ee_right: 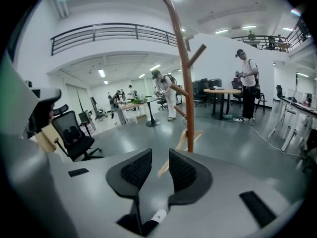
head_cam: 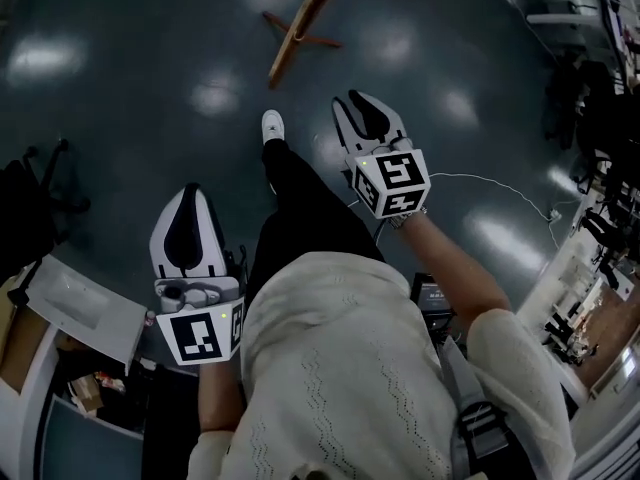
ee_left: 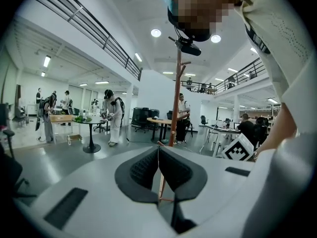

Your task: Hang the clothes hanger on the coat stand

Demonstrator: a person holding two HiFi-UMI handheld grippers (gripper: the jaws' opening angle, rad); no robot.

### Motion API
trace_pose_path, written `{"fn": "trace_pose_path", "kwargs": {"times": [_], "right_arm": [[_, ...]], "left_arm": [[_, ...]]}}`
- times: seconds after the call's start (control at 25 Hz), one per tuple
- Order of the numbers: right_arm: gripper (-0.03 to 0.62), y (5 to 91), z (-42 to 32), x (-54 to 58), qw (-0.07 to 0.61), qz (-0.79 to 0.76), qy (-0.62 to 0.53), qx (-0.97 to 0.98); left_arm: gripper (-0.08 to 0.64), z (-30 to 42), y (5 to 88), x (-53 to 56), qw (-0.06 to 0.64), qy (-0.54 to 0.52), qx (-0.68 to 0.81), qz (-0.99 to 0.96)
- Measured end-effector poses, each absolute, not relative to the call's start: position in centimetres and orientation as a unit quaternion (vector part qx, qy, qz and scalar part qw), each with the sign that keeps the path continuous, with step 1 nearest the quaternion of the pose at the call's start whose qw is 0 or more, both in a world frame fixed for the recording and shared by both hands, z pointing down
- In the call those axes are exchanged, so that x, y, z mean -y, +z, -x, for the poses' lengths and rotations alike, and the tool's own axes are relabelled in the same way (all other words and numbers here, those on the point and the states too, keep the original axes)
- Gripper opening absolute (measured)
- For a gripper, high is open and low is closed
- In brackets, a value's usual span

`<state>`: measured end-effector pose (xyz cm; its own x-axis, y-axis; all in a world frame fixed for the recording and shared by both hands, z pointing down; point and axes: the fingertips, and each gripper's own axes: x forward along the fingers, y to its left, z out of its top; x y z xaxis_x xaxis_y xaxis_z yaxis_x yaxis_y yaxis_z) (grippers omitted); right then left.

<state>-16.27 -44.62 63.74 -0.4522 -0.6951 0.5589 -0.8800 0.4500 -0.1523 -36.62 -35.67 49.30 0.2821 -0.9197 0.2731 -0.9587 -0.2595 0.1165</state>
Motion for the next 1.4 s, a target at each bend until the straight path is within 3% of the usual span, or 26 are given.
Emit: {"fn": "trace_pose_path", "kwargs": {"times": [0.32, 0.6, 1.0, 1.4], "right_arm": [[0.101, 49.4, 21.8, 39.5, 0.162, -0.332, 0.11, 0.923], [0.051, 41.7, 21.8, 35.4, 0.101, -0.286, 0.108, 0.947], [0.026, 37.7, 20.2, 27.6, 0.034, -0.285, 0.139, 0.948], [0.025, 39.0, 20.2, 22.9, 0.012, -0.31, 0.189, 0.932]], "left_arm": [[0.014, 35.4, 47.4, 30.9, 0.113, 0.072, 0.597, -0.791], [0.014, 33.1, 46.6, 26.7, 0.1, 0.07, 0.583, -0.803], [0.014, 31.1, 43.8, 22.1, 0.067, 0.053, 0.592, -0.801], [0.014, 28.5, 43.2, 20.2, 0.071, 0.039, 0.57, -0.818]]}}
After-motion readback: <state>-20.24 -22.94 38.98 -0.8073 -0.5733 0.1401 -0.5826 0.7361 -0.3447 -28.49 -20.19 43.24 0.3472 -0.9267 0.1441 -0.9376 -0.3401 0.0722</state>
